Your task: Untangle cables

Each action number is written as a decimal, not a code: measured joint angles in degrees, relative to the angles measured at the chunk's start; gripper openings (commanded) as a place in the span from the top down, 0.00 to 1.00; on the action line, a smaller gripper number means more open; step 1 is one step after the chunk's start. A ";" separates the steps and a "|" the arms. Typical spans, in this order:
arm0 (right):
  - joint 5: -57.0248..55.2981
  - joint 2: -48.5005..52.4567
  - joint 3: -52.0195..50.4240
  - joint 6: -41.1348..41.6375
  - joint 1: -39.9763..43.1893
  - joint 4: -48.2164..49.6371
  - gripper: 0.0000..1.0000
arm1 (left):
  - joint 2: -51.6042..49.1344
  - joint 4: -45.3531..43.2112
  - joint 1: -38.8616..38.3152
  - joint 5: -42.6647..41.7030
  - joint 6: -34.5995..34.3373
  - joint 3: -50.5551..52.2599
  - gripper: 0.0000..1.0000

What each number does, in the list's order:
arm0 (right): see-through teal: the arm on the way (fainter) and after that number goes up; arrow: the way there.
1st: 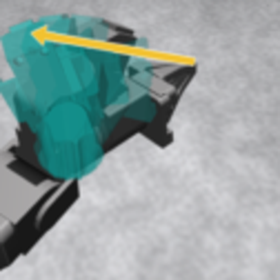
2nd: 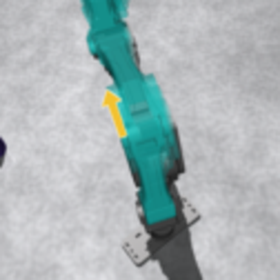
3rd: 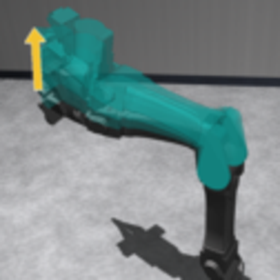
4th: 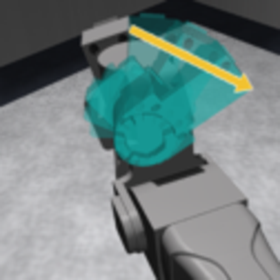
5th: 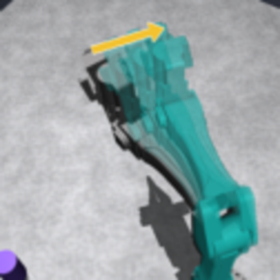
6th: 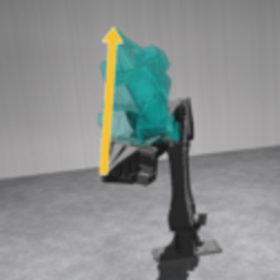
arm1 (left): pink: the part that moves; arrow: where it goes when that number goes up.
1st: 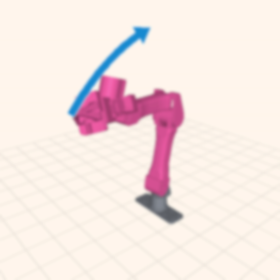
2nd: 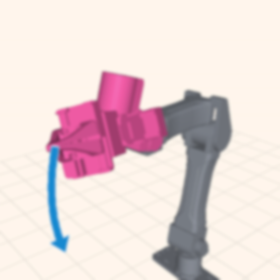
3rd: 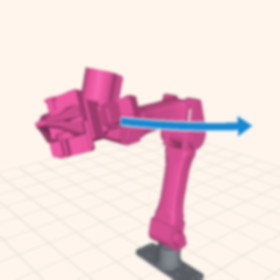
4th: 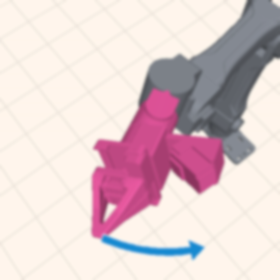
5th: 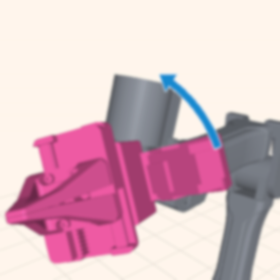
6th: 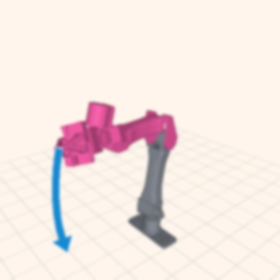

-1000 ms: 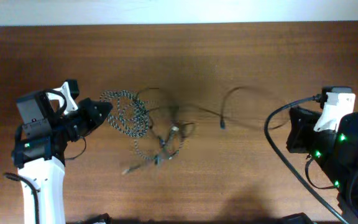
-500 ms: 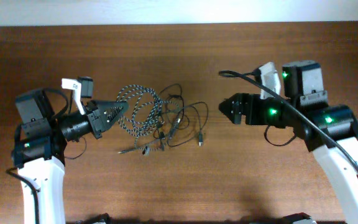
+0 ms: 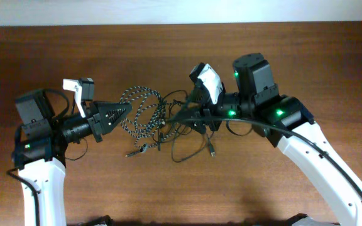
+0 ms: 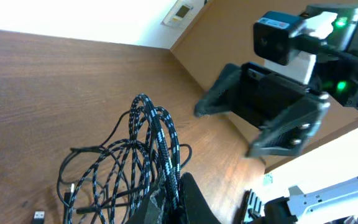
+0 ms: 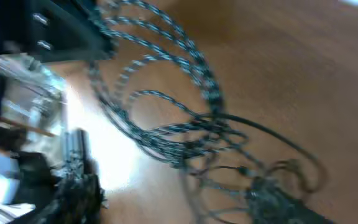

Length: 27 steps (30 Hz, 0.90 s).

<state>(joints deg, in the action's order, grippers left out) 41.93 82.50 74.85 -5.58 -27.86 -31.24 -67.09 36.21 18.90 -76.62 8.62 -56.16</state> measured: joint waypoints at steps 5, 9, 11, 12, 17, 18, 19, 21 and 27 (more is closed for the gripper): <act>-9.94 1.42 -0.02 -20.76 0.00 -0.42 0.32 | 0.00 -0.02 0.00 -8.85 6.08 0.00 1.00; -13.40 1.42 -0.02 -29.22 0.00 1.25 0.39 | 0.00 2.32 0.00 -9.99 6.82 0.02 1.00; -13.66 1.42 -0.02 -30.51 0.00 2.86 0.43 | 0.00 2.40 0.00 -10.01 6.82 0.02 1.00; -13.64 1.42 -0.02 -30.73 0.00 3.28 0.44 | 0.00 2.38 0.00 -10.01 6.82 0.02 1.00; -10.19 1.42 -0.02 -31.12 0.00 3.63 0.53 | 0.00 2.40 0.00 -10.01 6.82 0.02 1.00; -8.59 1.42 -0.02 -31.26 0.00 3.63 0.57 | 0.00 2.38 0.00 -10.01 6.82 0.02 1.00; -8.17 1.42 -0.02 -31.12 0.00 3.63 0.57 | 0.00 2.40 0.00 -9.99 6.82 0.02 1.00; -7.61 1.42 -0.02 -31.15 -0.48 3.63 0.57 | 0.00 2.38 0.00 -9.99 6.82 0.02 1.00; -7.52 4.02 -0.02 -31.45 -2.69 6.51 0.96 | 0.00 2.40 0.00 -9.99 6.84 0.02 1.00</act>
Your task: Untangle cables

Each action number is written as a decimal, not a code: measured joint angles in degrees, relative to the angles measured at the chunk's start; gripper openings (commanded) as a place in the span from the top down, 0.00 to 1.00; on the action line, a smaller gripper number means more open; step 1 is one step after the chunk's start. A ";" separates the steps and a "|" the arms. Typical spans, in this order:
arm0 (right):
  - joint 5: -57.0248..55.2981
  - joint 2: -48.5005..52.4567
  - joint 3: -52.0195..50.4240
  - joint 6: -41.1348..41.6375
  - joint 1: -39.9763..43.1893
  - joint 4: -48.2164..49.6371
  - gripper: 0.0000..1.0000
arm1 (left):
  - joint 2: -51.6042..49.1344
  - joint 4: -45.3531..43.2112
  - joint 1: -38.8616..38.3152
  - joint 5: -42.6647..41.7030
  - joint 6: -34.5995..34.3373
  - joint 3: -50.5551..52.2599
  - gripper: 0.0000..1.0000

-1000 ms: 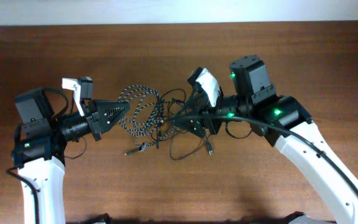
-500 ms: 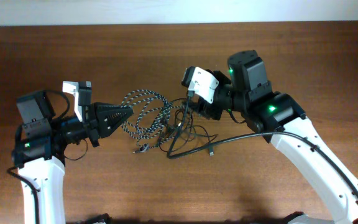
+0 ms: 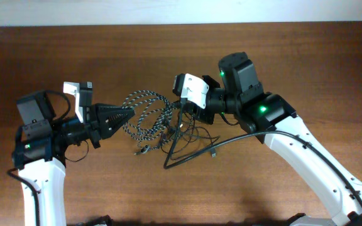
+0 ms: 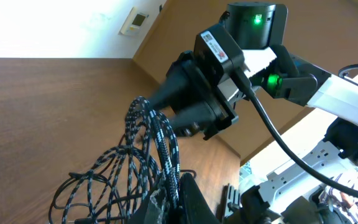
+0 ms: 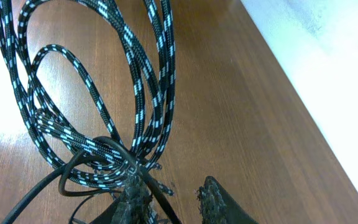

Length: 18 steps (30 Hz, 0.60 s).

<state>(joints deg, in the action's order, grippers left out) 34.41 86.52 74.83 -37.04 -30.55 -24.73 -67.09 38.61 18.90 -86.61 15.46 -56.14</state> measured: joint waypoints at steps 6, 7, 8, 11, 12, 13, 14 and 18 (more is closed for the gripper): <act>-0.85 -3.28 -0.02 0.59 0.00 0.44 0.96 | 0.00 1.92 0.00 4.31 0.02 -0.02 1.00; -2.71 -7.04 -0.04 2.64 0.02 1.36 0.96 | 0.00 2.89 0.00 7.85 0.02 -0.02 1.00; -4.26 -10.69 -0.04 4.52 0.61 1.62 0.96 | 0.02 3.87 0.00 10.91 0.02 -0.02 1.00; -8.02 -21.55 -0.02 9.92 7.10 1.11 0.96 | 0.00 6.49 -0.02 24.98 0.02 0.00 1.00; -10.38 -24.09 -0.02 11.02 9.18 -0.09 0.96 | 0.00 6.56 -0.02 27.17 0.02 0.00 1.00; -15.23 -27.91 -0.02 12.04 12.39 -2.99 0.96 | 0.00 6.51 -0.02 29.68 0.02 0.00 1.00; -19.34 -29.88 0.02 12.81 14.10 -4.52 0.96 | 0.00 6.58 -0.02 30.99 0.02 0.00 1.00; -39.47 -30.77 0.11 20.59 18.51 -11.47 0.96 | 0.00 6.62 -0.02 33.77 -0.02 0.00 1.00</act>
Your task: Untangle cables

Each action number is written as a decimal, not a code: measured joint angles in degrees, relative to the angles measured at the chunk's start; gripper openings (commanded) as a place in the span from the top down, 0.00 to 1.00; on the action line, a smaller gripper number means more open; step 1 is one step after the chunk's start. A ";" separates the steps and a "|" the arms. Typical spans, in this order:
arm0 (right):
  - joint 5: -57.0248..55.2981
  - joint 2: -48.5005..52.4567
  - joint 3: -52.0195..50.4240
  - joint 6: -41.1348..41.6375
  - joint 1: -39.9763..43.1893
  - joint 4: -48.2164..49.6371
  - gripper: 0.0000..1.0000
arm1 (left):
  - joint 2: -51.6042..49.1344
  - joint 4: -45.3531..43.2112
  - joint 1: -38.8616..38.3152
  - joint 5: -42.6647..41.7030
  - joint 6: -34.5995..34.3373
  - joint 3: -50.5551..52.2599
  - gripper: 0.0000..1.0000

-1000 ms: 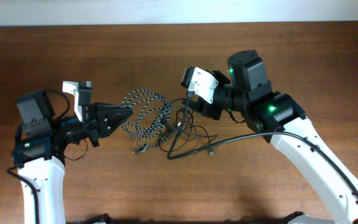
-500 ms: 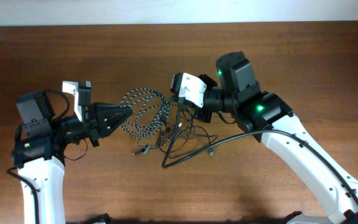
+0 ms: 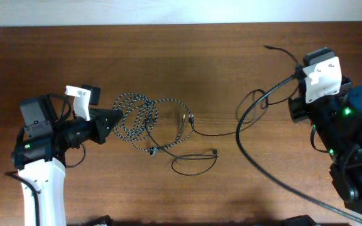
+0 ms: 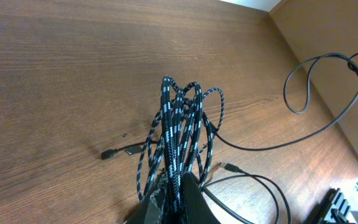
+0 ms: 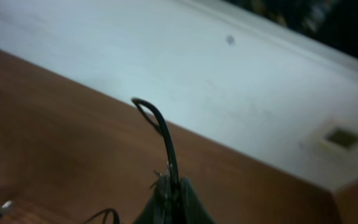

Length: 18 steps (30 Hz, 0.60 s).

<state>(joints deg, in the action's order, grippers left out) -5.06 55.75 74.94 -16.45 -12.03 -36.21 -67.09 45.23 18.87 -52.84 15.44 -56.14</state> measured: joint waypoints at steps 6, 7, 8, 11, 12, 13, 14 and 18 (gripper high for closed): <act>-49.70 3.63 -0.04 31.30 6.14 -6.25 0.96 | 0.00 0.81 0.00 0.44 0.00 0.00 1.00; -50.14 3.69 -0.04 34.40 10.82 -6.73 0.96 | 0.00 0.87 0.00 0.48 0.00 0.00 1.00; -45.77 4.85 -0.02 36.50 17.81 -7.69 0.96 | 0.00 0.92 0.00 0.55 0.00 0.00 1.00; -31.52 12.50 0.09 38.38 28.87 -9.66 0.96 | 0.00 1.11 0.00 0.66 0.00 0.00 1.00; -26.88 15.69 0.09 38.62 31.82 -9.81 0.96 | 0.00 1.09 0.00 0.66 0.02 0.00 1.00; -21.81 19.91 0.07 38.80 34.56 -9.92 0.96 | 0.00 1.09 0.00 0.68 0.00 0.00 1.00; -16.87 24.11 0.07 38.84 36.85 -9.99 0.89 | 0.00 1.11 0.00 0.68 0.00 0.00 1.00; -3.08 31.85 0.07 39.15 40.83 -9.31 0.01 | 0.00 1.07 0.00 0.83 0.02 0.00 1.00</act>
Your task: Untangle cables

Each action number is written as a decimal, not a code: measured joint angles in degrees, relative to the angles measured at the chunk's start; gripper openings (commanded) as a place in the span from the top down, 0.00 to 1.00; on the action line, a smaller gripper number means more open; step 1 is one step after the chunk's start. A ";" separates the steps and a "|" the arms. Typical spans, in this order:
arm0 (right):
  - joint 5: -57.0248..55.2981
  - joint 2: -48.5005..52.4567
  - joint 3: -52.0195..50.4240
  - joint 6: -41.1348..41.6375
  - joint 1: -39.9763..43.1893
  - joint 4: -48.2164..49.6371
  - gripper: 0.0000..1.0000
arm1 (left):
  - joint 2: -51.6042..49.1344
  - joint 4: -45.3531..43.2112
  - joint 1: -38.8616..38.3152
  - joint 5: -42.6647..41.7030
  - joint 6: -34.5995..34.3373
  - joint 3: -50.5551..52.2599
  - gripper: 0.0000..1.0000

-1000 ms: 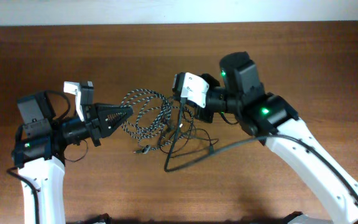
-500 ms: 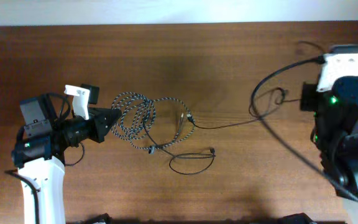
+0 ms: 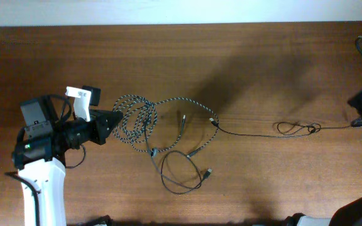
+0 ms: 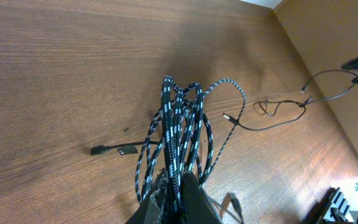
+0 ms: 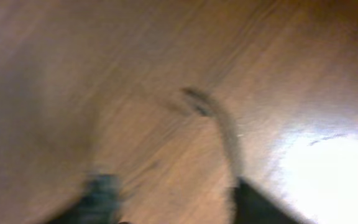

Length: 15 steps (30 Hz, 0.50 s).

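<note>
A black-and-white braided cable [image 3: 137, 116] lies coiled at the left, and my left gripper [image 3: 113, 118] is shut on its strands; in the left wrist view the coil [image 4: 179, 124] rises from between the jaws of that gripper [image 4: 176, 182]. A thin black cable [image 3: 256, 132] runs from the coil's right loop across the table to the right edge, with a small knot [image 3: 297, 129] along it. My right gripper [image 3: 361, 113] sits at the far right edge by the cable's end. The right wrist view is blurred; there the right gripper [image 5: 173, 190] shows its fingers wide apart, with nothing between them.
A second thin black cable [image 3: 181, 176] forms a loose loop in front of the coil, with plug ends [image 3: 207, 171] lying near it. The wooden table [image 3: 231, 63] reaches the white wall at the back.
My right gripper has gone from shut on the thin black cable near the right side to open at the far right edge. The cable now lies stretched straight on the table. The left gripper kept its hold.
Both grippers were close together at the tangled bundle in the middle, the left shut on the braided coil. Then the right gripper was at the far right, shut on the thin black cable. Now that cable lies drawn out to the right and the right gripper is open.
</note>
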<state>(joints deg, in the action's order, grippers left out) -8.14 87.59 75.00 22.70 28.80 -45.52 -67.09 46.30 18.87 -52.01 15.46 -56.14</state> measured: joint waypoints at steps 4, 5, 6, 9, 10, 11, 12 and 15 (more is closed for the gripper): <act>16.57 -0.22 0.00 -0.13 0.00 3.43 0.01 | 0.00 0.00 0.00 0.00 -0.02 0.00 1.00; 25.29 -0.33 0.00 -0.17 0.09 3.17 0.01 | 0.00 0.00 0.00 0.00 -0.02 0.00 1.00; 34.67 -0.33 0.00 -1.22 -0.20 2.34 0.01 | 0.00 0.04 0.02 0.02 -0.02 0.00 1.00; 51.08 -0.44 0.09 -16.57 -8.72 -7.43 0.05 | 0.00 0.04 0.02 0.02 0.00 0.00 1.00; 51.39 -0.44 -0.02 -24.06 -15.04 -10.16 0.07 | 0.00 0.24 0.00 0.02 -0.02 0.00 1.00; 48.46 -0.44 -0.17 -27.87 -19.56 -10.21 0.07 | 0.00 0.37 0.00 0.04 -0.02 0.00 1.00; 43.58 -0.28 -1.86 -32.39 -27.06 -9.49 0.10 | 0.00 0.52 0.00 0.46 -1.05 0.00 1.00; 39.17 2.73 -6.01 -37.31 -36.72 -4.17 0.30 | 0.00 -0.15 0.02 5.97 -8.57 0.00 1.00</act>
<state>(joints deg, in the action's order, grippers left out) 31.03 90.32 68.99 -14.61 -7.92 -49.69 -67.09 46.15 18.90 -46.04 6.90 -56.14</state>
